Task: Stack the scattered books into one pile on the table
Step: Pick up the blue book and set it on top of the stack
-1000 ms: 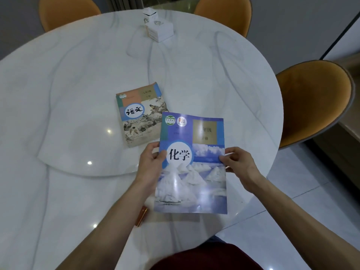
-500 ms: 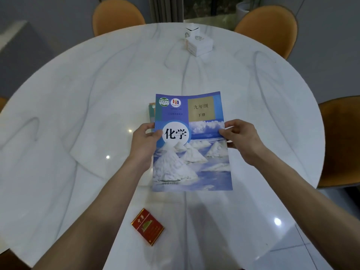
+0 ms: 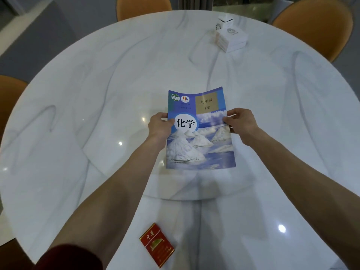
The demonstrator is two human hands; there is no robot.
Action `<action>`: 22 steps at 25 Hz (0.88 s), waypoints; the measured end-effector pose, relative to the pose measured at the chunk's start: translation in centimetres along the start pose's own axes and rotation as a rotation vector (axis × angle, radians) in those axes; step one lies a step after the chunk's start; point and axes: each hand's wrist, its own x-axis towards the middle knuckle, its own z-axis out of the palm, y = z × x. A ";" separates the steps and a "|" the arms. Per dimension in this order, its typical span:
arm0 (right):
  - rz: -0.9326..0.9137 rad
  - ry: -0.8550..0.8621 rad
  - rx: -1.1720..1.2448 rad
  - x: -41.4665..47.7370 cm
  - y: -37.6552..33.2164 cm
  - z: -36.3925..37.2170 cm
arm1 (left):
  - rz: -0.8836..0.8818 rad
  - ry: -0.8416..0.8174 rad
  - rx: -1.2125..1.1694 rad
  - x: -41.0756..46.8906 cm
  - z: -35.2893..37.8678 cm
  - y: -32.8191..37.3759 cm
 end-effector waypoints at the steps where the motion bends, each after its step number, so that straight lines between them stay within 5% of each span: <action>1: 0.004 0.005 -0.022 0.8 0.2 0.5 | -0.013 0.003 0.013 0.6 0.2 -0.3; 14: -0.088 0.096 -0.351 5.7 4.7 4.3 | 0.198 0.030 0.548 4.4 0.9 -4.4; 22: -0.103 0.186 -0.527 6.1 5.3 4.9 | 0.230 0.006 0.643 5.1 1.9 -5.2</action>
